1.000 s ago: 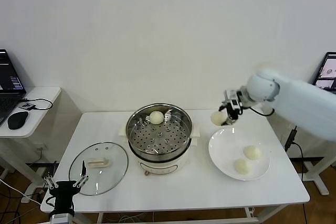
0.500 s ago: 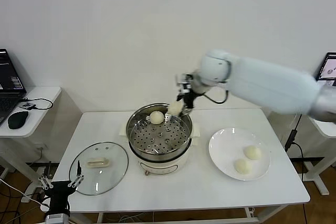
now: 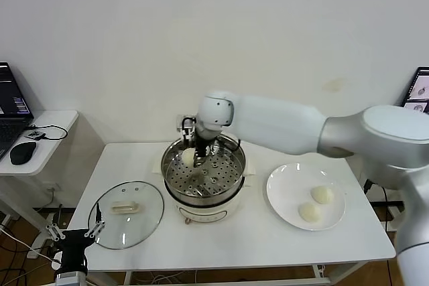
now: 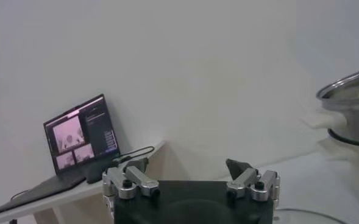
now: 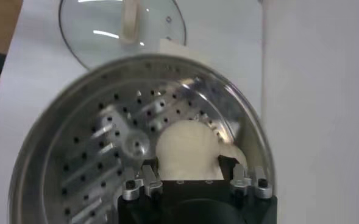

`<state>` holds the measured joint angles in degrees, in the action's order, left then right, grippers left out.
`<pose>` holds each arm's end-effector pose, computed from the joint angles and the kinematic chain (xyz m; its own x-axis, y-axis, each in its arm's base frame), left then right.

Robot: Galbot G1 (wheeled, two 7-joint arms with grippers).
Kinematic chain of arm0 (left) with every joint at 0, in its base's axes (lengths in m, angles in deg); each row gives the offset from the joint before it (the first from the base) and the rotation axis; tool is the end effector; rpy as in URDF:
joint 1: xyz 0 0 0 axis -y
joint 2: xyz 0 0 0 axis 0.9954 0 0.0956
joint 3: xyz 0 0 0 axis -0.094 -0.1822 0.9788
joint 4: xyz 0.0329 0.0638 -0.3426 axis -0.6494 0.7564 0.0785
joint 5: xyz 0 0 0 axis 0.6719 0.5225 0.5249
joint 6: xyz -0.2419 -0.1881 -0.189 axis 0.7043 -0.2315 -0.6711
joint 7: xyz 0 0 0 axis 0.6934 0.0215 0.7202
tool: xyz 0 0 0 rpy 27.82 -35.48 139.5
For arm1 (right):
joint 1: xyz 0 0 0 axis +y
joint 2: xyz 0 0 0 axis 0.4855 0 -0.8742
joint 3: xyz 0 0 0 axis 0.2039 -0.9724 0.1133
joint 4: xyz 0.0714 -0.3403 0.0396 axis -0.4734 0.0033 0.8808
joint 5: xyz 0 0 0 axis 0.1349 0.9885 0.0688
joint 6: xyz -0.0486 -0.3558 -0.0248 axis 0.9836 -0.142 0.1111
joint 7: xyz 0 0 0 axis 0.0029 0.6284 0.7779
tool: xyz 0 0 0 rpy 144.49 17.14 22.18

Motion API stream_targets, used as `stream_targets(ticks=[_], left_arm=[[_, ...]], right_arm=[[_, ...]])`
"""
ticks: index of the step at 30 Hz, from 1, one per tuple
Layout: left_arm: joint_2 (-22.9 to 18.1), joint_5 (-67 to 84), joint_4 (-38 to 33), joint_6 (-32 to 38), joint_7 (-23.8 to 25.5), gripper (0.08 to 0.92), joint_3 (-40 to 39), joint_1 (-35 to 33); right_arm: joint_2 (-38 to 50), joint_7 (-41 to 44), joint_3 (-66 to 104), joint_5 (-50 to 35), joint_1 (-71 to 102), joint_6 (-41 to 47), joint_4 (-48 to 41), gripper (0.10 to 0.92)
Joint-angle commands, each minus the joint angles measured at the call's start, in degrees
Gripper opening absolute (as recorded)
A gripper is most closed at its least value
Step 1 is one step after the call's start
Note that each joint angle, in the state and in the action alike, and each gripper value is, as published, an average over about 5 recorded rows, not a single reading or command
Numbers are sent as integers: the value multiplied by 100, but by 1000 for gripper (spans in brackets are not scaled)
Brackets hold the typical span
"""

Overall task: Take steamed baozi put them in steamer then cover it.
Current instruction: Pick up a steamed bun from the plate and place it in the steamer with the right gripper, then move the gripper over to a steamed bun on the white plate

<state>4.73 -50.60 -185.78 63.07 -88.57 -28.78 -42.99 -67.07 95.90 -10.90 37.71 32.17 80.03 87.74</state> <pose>0.1496 0.1085 -0.3243 -0.9570 -0.2886 -0.0284 -0.2763 0.8780 0.3909 0.5405 0.2346 -0.0961 -0.2571 -0.2855 0.9233 -0.9449 -0.1259 -0.3020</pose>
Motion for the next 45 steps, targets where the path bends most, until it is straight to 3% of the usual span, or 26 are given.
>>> stream_targets(ticks=[1,8,18,30,39,45], left_arm=[[-5,2,-13,4,-7,823,19,-6],[-5,3,-19,11,-23,823,36,-6],[21,7,-30,-4,-2,823,30,38],[173,43,-67,-143,74,823,-30,121],[245,8,9,-205,87,823,-173,143],[220,-41,77,-211,81,823,-249,134]], right_arm=[[-531,-177,-36,-38,324,131,-457,628],[-621,-266,25,71,545,86,-710,632],[22,224,116,33,-83,44,-117,817],[2559,1599,-152,474,-1498,-859,1768,823],[4747,2084,-292,1818,-1140,-1729,2820,823],[5528,2097,-67,2710,-408,-2048,2932,823]])
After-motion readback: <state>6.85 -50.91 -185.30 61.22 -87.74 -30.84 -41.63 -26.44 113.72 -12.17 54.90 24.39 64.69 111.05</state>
